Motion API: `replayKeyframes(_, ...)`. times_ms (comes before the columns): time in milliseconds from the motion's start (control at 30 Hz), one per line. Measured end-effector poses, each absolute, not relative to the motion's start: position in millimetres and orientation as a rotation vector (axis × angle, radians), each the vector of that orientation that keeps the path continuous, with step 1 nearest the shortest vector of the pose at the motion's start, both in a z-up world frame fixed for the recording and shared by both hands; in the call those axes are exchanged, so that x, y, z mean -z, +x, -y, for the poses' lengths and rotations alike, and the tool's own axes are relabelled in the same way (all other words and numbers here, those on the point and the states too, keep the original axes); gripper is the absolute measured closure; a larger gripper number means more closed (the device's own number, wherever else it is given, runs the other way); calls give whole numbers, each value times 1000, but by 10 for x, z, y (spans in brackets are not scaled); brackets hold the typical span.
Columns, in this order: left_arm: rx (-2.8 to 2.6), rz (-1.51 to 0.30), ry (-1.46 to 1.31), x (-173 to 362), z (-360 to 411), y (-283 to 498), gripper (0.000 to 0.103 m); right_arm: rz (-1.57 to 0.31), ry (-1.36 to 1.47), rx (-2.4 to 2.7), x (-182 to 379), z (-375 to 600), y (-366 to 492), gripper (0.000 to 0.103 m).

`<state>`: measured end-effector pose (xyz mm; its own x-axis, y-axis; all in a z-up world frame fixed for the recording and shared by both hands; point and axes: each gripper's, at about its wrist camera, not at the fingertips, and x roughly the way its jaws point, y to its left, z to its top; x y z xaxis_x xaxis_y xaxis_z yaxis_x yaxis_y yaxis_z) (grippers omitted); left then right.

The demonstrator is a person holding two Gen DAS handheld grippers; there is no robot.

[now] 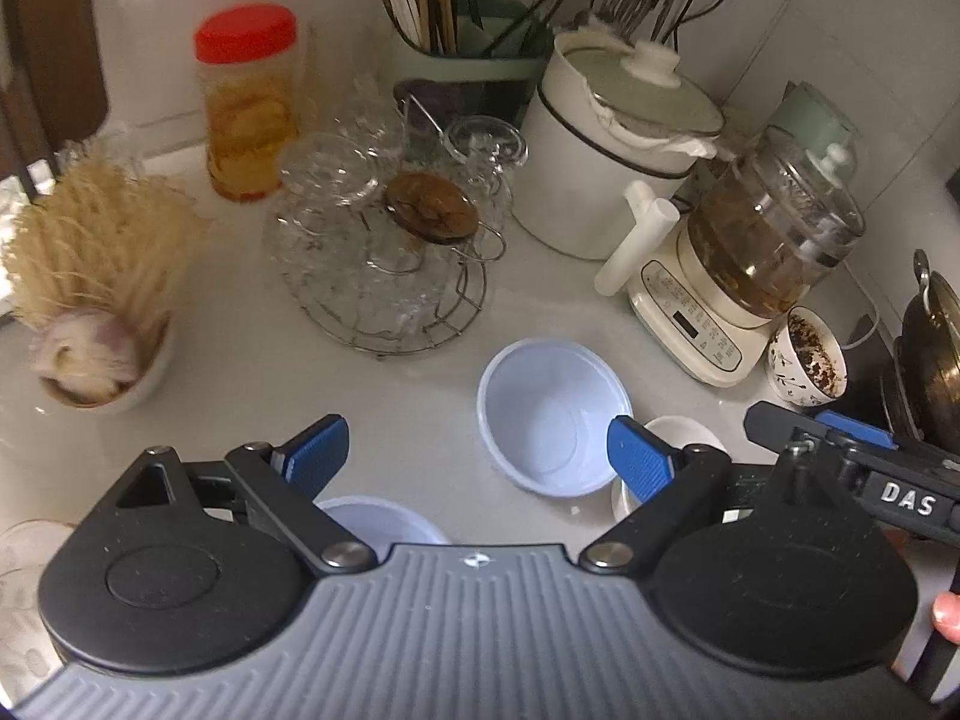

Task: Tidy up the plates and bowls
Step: 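Close both grippers on the rim of the second blue bowl, then lift the second blue bowl with both grippers and carry it over the first bowl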

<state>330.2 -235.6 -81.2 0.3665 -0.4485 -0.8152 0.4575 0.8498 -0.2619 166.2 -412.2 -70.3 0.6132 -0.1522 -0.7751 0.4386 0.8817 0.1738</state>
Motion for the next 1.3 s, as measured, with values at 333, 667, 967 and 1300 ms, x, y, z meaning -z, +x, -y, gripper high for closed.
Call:
replayKeyframes(333, 574, -1153, -23, 1278, 2707, 3653, 9, -941, 414, 275, 1118, 4460, 2115, 15)
replayKeyframes(667, 575, -1215, -100, 1694, 2679, 3749, 44, -1050, 415, 153, 1659, 4467, 2560, 47)
replayKeyframes(967, 596, -1213, -159, 1885, 2653, 3767, 69, -1099, 367, 147, 1891, 4415, 2643, 81)
replayKeyframes(1300, 549, -1234, -165, 1970, 2715, 3790, 77, -1087, 396, 123, 1888, 4397, 2655, 93)
